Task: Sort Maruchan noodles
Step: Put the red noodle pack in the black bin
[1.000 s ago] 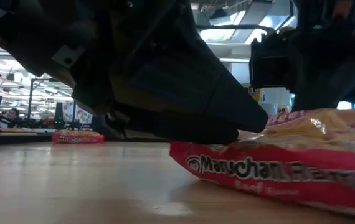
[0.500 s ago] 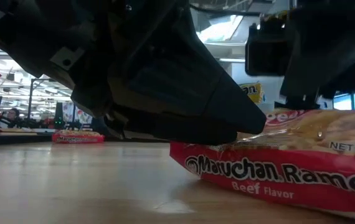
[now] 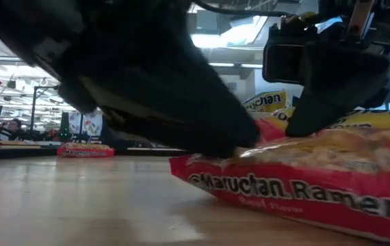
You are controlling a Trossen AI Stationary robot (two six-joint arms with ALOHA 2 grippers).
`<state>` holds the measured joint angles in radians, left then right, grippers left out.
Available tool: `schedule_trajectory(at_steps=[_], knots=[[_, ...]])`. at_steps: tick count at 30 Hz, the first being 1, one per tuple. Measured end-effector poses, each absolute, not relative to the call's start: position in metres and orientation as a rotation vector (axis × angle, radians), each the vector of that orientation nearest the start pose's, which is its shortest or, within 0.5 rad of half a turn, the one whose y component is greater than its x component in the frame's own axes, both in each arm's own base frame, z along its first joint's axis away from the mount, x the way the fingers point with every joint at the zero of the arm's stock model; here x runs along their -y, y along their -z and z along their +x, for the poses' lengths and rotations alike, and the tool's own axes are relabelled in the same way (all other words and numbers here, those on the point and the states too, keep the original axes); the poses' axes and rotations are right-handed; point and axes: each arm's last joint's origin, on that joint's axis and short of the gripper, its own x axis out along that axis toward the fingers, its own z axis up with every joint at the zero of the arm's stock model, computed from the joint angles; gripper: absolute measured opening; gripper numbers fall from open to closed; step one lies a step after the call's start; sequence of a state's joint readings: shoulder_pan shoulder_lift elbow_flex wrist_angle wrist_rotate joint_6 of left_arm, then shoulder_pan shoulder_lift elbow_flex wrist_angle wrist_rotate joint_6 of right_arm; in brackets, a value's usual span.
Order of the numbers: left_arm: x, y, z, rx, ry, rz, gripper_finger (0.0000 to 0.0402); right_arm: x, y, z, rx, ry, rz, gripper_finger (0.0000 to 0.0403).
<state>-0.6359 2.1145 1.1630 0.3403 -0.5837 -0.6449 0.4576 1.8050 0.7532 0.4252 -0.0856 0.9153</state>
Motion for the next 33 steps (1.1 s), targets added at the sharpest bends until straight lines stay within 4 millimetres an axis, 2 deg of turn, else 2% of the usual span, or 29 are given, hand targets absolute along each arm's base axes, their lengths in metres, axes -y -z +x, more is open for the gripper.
schedule_trajectory(at_steps=[4, 9, 13, 17, 20, 26, 33], knots=[[0.239, -0.137, 0.339, -0.53, -0.096, -0.266, 0.016, -0.151, -0.122, 0.298, -0.808, -0.25, 0.717, 0.0042], [0.237, -0.174, 0.324, -0.543, -0.069, -0.278, 0.016, -0.153, -0.126, 0.3, -0.789, -0.324, 0.652, 0.0036], [0.234, -0.199, 0.319, -0.491, -0.068, -0.311, 0.0162, -0.158, -0.14, 0.308, -0.73, -0.376, 0.572, 0.0037], [0.226, -0.215, 0.318, -0.483, -0.058, -0.389, 0.0176, -0.17, -0.158, 0.311, -0.704, -0.403, 0.433, 0.0032], [0.219, -0.221, 0.321, -0.483, -0.062, -0.463, 0.0195, -0.181, -0.169, 0.307, -0.691, -0.352, 0.323, 0.0033], [0.211, -0.219, 0.326, -0.529, -0.059, -0.59, 0.0234, -0.205, -0.182, 0.301, -0.649, -0.297, 0.184, 0.0036], [0.209, -0.208, 0.335, -0.58, -0.013, -0.664, 0.025, -0.209, -0.197, 0.308, -0.593, -0.279, 0.129, 0.0035]])
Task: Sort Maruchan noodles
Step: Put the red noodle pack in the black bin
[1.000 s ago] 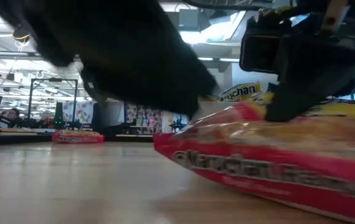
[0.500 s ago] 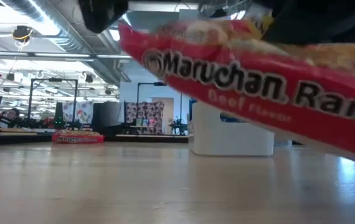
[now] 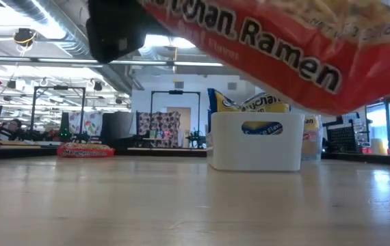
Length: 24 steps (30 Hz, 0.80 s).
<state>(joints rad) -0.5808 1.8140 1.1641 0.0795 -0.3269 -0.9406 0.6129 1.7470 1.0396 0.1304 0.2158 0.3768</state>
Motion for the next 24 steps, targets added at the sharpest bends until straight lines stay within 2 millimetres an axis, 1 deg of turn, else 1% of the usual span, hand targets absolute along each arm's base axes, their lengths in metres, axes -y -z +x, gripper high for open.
schedule_trajectory(at_steps=[7, 10, 13, 17, 21, 24], knots=[[0.21, -0.205, 0.337, -0.585, -0.001, -0.662, 0.0248, -0.208, -0.211, 0.317, -0.559, -0.311, 0.087, 0.0036], [0.209, -0.204, 0.338, -0.598, 0.014, -0.668, 0.024, -0.205, -0.213, 0.32, -0.566, -0.306, 0.089, 0.0038], [0.208, -0.204, 0.339, -0.607, 0.021, -0.669, 0.0211, -0.204, -0.213, 0.321, -0.569, -0.315, 0.105, 0.0047], [0.208, -0.204, 0.338, -0.607, 0.027, -0.644, 0.0158, -0.203, -0.214, 0.322, -0.563, -0.317, 0.118, 0.0067], [0.208, -0.203, 0.338, -0.61, 0.037, -0.61, 0.0119, -0.203, -0.216, 0.32, -0.575, -0.329, 0.123, 0.0108], [0.208, -0.203, 0.338, -0.613, 0.046, -0.577, 0.0106, -0.198, -0.229, 0.31, -0.64, -0.361, 0.145, 0.0143]])
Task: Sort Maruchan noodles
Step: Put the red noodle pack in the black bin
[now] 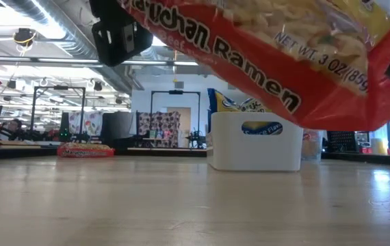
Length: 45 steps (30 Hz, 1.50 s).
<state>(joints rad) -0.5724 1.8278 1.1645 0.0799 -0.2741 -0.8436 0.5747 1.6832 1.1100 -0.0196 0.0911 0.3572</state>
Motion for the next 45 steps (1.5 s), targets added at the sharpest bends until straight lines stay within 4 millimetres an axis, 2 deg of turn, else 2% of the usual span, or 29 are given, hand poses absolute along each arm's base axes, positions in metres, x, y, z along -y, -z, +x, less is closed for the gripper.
schedule_trajectory(at_steps=[5, 8, 11, 15, 19, 21, 26, 32, 37, 41, 45], knots=[[0.213, -0.203, 0.335, -0.595, 0.068, -0.497, 0.0105, -0.188, -0.255, 0.275, -0.864, -0.359, 0.213, 0.0182], [0.218, -0.205, 0.333, -0.562, 0.083, -0.428, 0.0105, -0.191, -0.262, 0.248, -0.914, -0.328, 0.202, 0.0194], [0.225, -0.209, 0.329, -0.49, 0.059, -0.347, 0.0105, -0.199, -0.25, 0.229, -0.837, -0.273, 0.177, 0.0197], [0.233, -0.211, 0.323, -0.425, -0.03, -0.286, 0.0105, -0.209, -0.218, 0.215, -0.633, -0.256, 0.23, 0.0197], [0.243, -0.216, 0.316, -0.348, -0.061, -0.242, 0.0105, -0.21, -0.185, 0.203, -0.415, -0.276, 0.351, 0.0197], [0.249, -0.221, 0.313, -0.299, -0.057, -0.223, 0.0105, -0.21, -0.177, 0.199, -0.315, -0.266, 0.413, 0.0197], [0.253, -0.231, 0.313, -0.203, -0.064, -0.169, 0.0105, -0.211, -0.17, 0.21, -0.208, -0.306, 0.446, 0.0216], [0.246, -0.235, 0.32, -0.169, -0.066, -0.15, 0.0104, -0.216, -0.183, 0.234, -0.139, -0.284, 0.372, 0.0295], [0.244, -0.241, 0.321, -0.148, -0.062, -0.151, 0.0104, -0.224, -0.2, 0.241, -0.072, -0.298, 0.27, 0.0342], [0.242, -0.245, 0.323, -0.116, -0.067, -0.122, 0.0104, -0.22, -0.206, 0.25, -0.057, -0.191, 0.228, 0.0348], [0.243, -0.246, 0.323, -0.103, -0.061, -0.121, 0.0108, -0.213, -0.209, 0.257, -0.045, -0.148, 0.232, 0.0313]])
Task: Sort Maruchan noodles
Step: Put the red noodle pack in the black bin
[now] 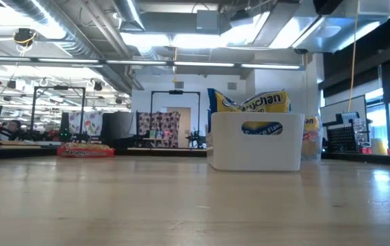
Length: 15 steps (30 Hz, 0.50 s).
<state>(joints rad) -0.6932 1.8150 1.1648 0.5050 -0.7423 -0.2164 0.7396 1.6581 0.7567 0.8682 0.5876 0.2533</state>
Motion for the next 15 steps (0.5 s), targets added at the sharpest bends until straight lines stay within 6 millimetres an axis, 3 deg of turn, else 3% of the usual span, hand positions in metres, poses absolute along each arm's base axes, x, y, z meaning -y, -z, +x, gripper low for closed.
schedule_trajectory(at_steps=[9, 12, 15], knots=[[0.24, -0.247, 0.324, -0.093, -0.099, -0.186, 0.0117, -0.208, -0.207, 0.263, -0.057, -0.184, 0.198, 0.0142], [0.236, -0.254, 0.32, -0.116, -0.09, -0.194, 0.0123, -0.208, -0.207, 0.263, -0.059, -0.175, 0.175, 0.0106], [0.233, -0.269, 0.308, -0.14, -0.067, -0.194, 0.0143, -0.208, -0.206, 0.263, -0.069, -0.174, 0.164, 0.0094]])
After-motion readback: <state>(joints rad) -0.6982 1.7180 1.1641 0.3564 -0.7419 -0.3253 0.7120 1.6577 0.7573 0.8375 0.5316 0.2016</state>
